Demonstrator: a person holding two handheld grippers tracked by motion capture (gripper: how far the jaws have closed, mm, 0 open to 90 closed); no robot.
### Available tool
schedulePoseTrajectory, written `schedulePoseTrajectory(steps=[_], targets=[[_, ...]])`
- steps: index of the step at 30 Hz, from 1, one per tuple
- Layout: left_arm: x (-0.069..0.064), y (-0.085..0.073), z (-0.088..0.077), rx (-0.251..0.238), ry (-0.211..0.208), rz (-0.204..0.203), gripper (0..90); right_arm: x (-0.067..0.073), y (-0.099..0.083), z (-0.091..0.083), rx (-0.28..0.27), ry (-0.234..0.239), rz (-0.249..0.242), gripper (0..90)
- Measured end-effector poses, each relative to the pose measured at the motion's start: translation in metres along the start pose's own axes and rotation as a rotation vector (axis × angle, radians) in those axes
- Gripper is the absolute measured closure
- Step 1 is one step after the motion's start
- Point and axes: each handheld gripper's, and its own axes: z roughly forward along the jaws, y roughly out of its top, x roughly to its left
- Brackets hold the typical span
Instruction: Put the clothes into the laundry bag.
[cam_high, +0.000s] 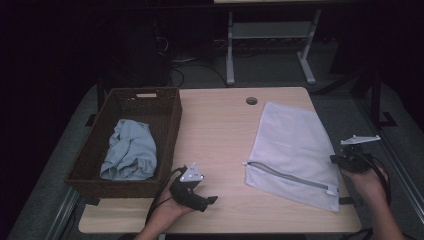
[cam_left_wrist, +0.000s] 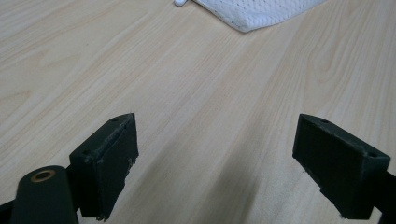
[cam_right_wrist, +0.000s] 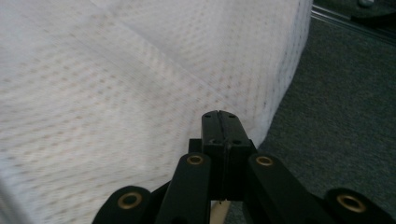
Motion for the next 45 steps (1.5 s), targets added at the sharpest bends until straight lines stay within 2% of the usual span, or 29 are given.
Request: schedulePoseTrajectory(steps=[7, 14, 21, 27, 33, 38, 42, 45], targets=[[0.000, 0.000, 0.000, 0.005, 0.001, 0.002, 13.6, 0.020, 0.003, -0.018, -0.062, 0.059, -0.013, 81.7], [0.000, 0.000, -0.001, 0.010, -0.002, 0.005, 13.6, 0.055, -0.004, -0.027, -0.094, 0.121, -0.055, 61.5], [0.000, 0.000, 0.000, 0.014, -0.002, 0.005, 13.6, 0.089, -0.010, -0.032, -0.129, 0.181, -0.107, 49.8], [-0.002, 0.000, 0.000, 0.017, -0.007, 0.008, 13.6, 0.117, -0.014, -0.032, -0.152, 0.235, -0.137, 39.0], [-0.003, 0.001, -0.001, 0.008, -0.006, 0.006, 13.6, 0.139, -0.017, -0.031, -0.169, 0.292, -0.134, 28.3], [-0.001, 0.000, -0.002, 0.025, -0.014, 0.007, 13.6, 0.156, -0.022, -0.022, -0.161, 0.315, -0.189, 18.9], [-0.002, 0.003, -0.003, 0.029, -0.024, 0.009, 13.5, 0.165, -0.023, -0.014, -0.138, 0.321, -0.250, 16.6], [-0.002, 0.006, -0.004, 0.030, -0.027, 0.007, 13.4, 0.168, -0.025, -0.013, -0.133, 0.336, -0.265, 15.2]])
